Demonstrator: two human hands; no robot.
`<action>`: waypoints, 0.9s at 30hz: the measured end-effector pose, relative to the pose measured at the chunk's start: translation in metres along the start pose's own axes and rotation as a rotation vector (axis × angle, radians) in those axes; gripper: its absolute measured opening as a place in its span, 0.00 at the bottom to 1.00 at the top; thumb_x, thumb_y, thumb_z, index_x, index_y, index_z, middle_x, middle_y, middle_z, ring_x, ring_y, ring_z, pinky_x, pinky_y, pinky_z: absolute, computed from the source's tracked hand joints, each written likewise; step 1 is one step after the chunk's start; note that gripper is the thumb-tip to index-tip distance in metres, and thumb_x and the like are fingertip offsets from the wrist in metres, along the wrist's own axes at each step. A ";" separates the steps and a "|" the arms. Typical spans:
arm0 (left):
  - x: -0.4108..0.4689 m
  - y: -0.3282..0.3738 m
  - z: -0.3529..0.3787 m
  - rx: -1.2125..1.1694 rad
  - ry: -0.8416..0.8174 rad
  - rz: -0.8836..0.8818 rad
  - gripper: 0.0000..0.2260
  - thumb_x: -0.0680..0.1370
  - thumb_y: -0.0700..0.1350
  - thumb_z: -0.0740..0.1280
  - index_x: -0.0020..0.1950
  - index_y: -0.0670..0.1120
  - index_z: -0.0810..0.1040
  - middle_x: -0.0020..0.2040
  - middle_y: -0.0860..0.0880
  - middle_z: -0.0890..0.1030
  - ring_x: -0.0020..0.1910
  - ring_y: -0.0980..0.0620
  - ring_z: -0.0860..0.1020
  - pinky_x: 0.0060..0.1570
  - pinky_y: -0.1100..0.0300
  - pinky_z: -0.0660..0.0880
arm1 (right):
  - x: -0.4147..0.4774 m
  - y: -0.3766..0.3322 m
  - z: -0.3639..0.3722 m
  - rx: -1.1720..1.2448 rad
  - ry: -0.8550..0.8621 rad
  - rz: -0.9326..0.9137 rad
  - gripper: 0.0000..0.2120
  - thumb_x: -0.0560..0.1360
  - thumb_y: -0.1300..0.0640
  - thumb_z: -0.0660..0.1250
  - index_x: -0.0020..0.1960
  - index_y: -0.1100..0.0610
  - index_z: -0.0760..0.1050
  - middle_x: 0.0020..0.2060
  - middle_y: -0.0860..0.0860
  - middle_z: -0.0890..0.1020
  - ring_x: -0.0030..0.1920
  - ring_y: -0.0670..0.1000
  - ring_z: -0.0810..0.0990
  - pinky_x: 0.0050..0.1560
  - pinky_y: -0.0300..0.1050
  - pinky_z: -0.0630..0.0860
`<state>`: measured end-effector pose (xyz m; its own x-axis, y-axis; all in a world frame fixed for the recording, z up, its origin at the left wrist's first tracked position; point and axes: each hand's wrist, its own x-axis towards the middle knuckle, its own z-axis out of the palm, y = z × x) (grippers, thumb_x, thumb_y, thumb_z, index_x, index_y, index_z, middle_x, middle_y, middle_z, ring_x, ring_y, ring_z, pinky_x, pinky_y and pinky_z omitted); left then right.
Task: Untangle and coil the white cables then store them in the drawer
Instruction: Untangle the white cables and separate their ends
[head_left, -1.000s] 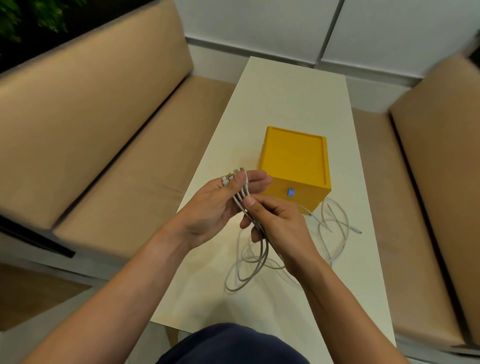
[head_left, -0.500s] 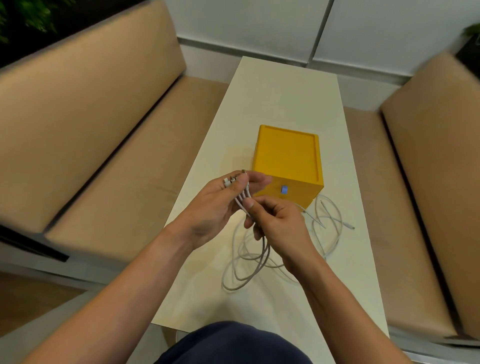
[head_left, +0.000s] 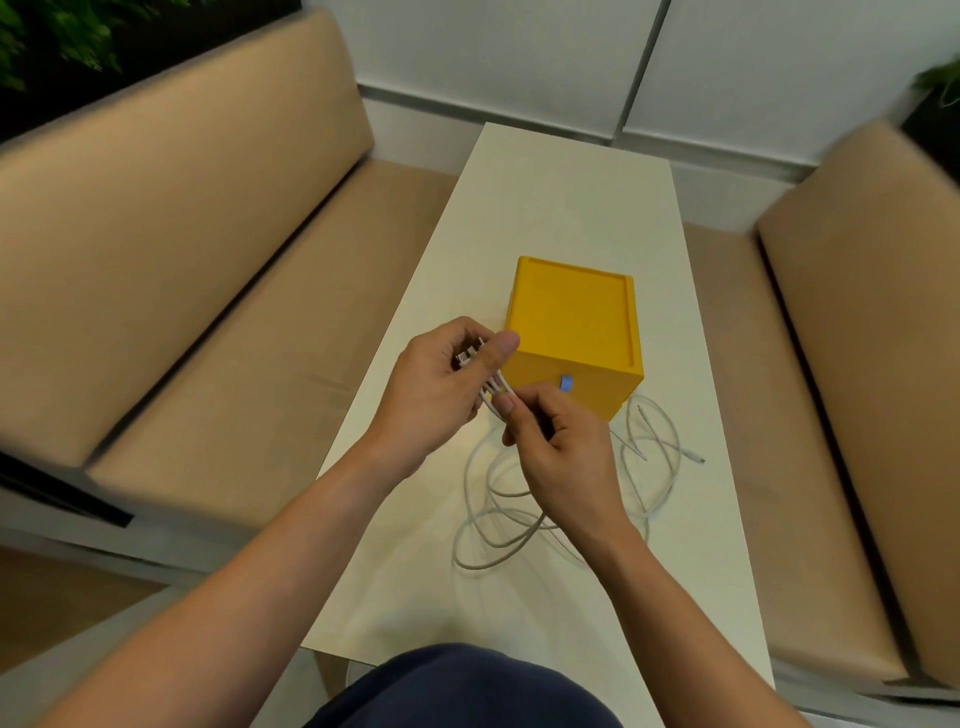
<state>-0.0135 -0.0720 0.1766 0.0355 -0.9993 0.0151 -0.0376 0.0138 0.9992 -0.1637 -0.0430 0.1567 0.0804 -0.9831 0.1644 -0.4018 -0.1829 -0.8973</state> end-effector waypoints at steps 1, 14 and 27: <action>0.001 0.000 0.000 0.025 0.028 0.017 0.13 0.78 0.56 0.72 0.46 0.47 0.81 0.30 0.52 0.73 0.28 0.50 0.68 0.26 0.58 0.67 | -0.001 0.000 0.000 0.008 0.006 -0.008 0.08 0.82 0.51 0.67 0.47 0.52 0.82 0.33 0.43 0.80 0.29 0.43 0.73 0.29 0.37 0.65; 0.004 -0.004 -0.006 -0.115 -0.134 -0.153 0.22 0.71 0.61 0.72 0.47 0.41 0.80 0.40 0.33 0.81 0.29 0.49 0.74 0.29 0.59 0.74 | -0.002 0.006 -0.007 0.050 0.048 -0.068 0.07 0.83 0.55 0.66 0.50 0.54 0.82 0.33 0.43 0.79 0.27 0.44 0.70 0.28 0.35 0.63; -0.004 -0.009 -0.007 -0.065 -0.055 -0.026 0.11 0.71 0.57 0.75 0.39 0.50 0.81 0.33 0.39 0.82 0.25 0.47 0.75 0.27 0.58 0.74 | -0.006 0.007 -0.010 0.108 -0.009 -0.015 0.08 0.82 0.54 0.67 0.47 0.55 0.82 0.31 0.44 0.80 0.28 0.44 0.69 0.28 0.36 0.64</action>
<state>-0.0066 -0.0678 0.1682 -0.0192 -0.9998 -0.0113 0.0276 -0.0119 0.9995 -0.1761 -0.0385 0.1537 0.0940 -0.9800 0.1752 -0.3000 -0.1957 -0.9337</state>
